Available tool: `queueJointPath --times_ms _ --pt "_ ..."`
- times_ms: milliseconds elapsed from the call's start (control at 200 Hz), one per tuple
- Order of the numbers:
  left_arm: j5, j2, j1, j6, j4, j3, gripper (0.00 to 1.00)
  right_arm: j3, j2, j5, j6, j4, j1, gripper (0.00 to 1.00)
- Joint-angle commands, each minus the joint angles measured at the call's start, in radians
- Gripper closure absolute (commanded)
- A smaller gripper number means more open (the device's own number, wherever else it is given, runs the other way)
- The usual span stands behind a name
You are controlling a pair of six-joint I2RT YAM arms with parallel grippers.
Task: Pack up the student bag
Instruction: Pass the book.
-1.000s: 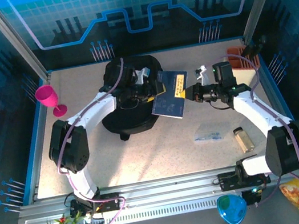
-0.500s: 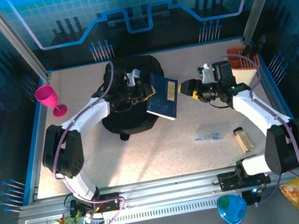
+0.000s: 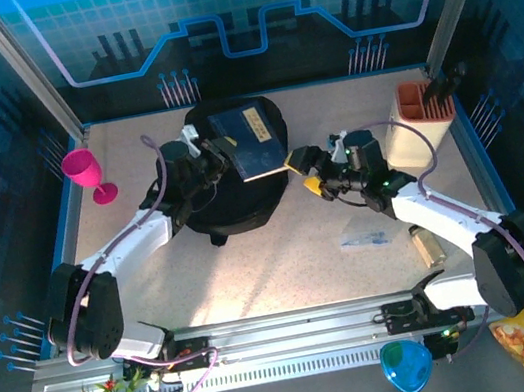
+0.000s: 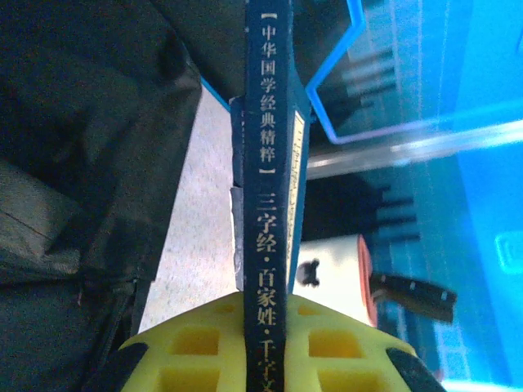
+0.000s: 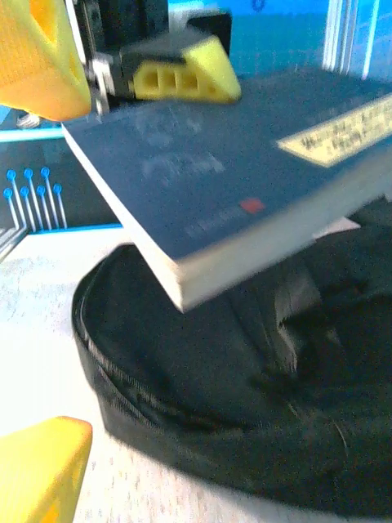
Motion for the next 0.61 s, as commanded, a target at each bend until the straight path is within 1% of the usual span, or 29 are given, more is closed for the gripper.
queueJointPath --times_ms 0,150,350,495,600 --pt "-0.135 -0.025 -0.016 -0.14 0.21 -0.044 0.93 0.01 -0.001 0.144 0.134 0.122 0.057 0.06" --pt "-0.194 -0.028 -0.039 -0.173 0.267 -0.073 0.93 0.03 0.057 0.188 0.216 0.194 0.112 0.07" --pt "-0.23 -0.035 -0.066 -0.187 0.283 -0.079 0.93 0.073 0.15 0.203 0.272 0.308 0.13 0.08" --pt "-0.223 -0.027 -0.067 -0.202 0.285 -0.078 0.92 0.111 0.203 0.186 0.259 0.353 0.133 0.13" --pt "-0.22 -0.026 -0.066 -0.204 0.287 -0.078 0.91 0.111 0.242 0.149 0.262 0.388 0.132 0.22"
